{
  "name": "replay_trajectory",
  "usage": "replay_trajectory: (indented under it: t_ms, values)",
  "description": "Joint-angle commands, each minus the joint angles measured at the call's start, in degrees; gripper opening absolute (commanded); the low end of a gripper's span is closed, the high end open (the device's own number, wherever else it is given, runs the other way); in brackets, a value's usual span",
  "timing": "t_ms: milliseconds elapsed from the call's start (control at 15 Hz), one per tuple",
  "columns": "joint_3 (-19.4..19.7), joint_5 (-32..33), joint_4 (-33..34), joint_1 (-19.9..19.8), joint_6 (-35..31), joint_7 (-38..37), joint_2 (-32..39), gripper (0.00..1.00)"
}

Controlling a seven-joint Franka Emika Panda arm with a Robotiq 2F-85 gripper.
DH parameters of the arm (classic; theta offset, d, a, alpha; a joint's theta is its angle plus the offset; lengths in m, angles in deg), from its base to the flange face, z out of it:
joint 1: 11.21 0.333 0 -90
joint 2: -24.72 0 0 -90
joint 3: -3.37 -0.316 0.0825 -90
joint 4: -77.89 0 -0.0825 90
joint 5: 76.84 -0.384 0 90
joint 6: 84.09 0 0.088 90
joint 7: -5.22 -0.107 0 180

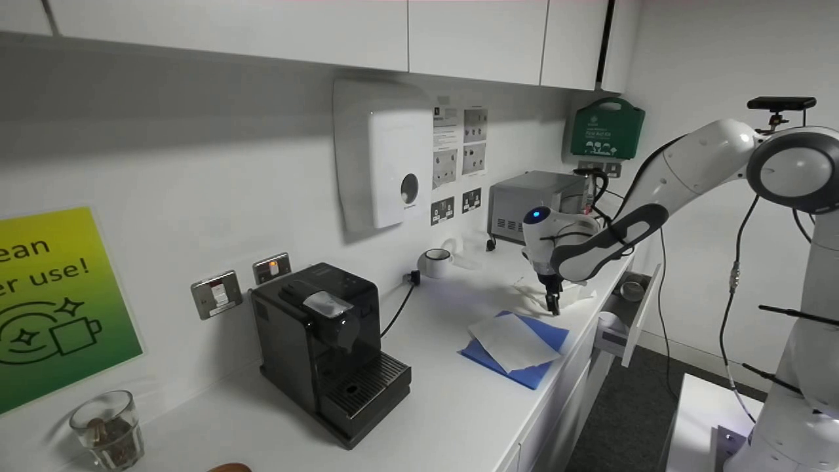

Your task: Place the white napkins on the blue placemat

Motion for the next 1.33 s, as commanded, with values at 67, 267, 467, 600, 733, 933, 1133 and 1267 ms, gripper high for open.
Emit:
replay_trajectory:
  t_ms: [67,267,467,600,733,933,1133,1267]
  values:
    - [0.47,1.23,1.12,0.27,0.35,-0.15,0.57,1.0]
    - [0.43,1.15,1.24,0.28,0.35,0.04,0.59,0.95]
    - [0.38,0.9,1.42,0.27,0.57,0.4,0.72,0.68]
    - [0.37,0.77,1.56,0.26,0.8,0.47,0.8,0.54]
    - [0.34,0.65,1.65,0.27,0.95,0.61,0.9,0.38]
    - [0.29,0.5,1.79,0.29,1.21,0.86,0.95,0.15]
    - [0.28,0.34,1.88,0.25,1.34,1.22,0.89,0.0]
    - [0.25,0.15,2.02,0.23,1.44,1.55,0.9,0.0]
